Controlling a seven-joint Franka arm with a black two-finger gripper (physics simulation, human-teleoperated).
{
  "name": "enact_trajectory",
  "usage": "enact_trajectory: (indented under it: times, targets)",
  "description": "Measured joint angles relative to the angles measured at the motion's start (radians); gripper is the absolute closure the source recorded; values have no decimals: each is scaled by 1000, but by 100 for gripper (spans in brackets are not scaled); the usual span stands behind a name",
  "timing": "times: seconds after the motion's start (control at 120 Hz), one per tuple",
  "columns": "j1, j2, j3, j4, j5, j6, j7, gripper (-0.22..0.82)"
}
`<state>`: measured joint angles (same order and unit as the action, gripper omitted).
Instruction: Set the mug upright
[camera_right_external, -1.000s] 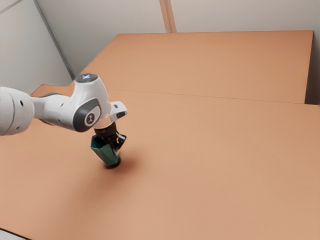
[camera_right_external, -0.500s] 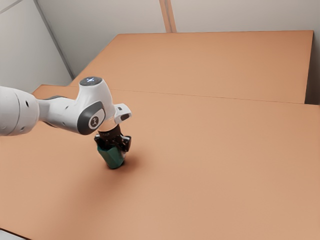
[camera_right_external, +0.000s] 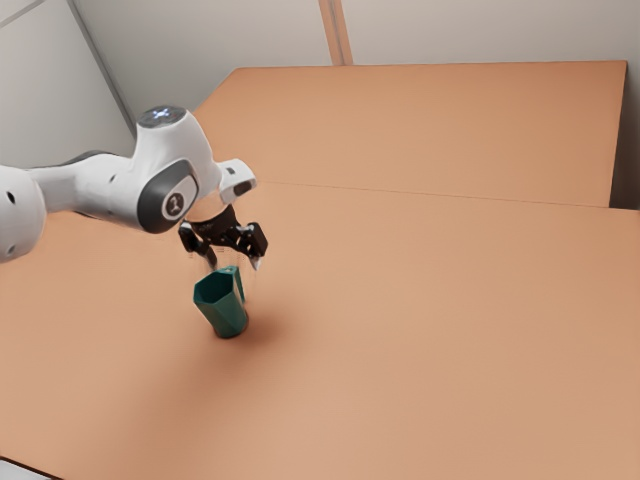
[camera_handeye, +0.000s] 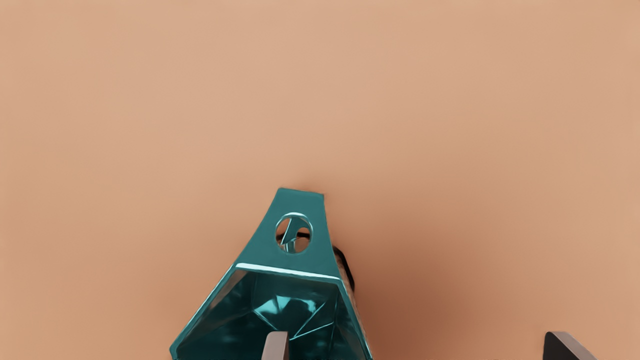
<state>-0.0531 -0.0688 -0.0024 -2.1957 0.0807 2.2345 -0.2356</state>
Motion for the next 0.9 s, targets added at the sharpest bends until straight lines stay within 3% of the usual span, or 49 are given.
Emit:
enact_trajectory:
  times: [0.492, 0.9]
  targets:
    - [-4, 18, -25, 387, -9, -448, -2, 2]
    - [2, 36, -25, 559, -4, -611, -3, 2]
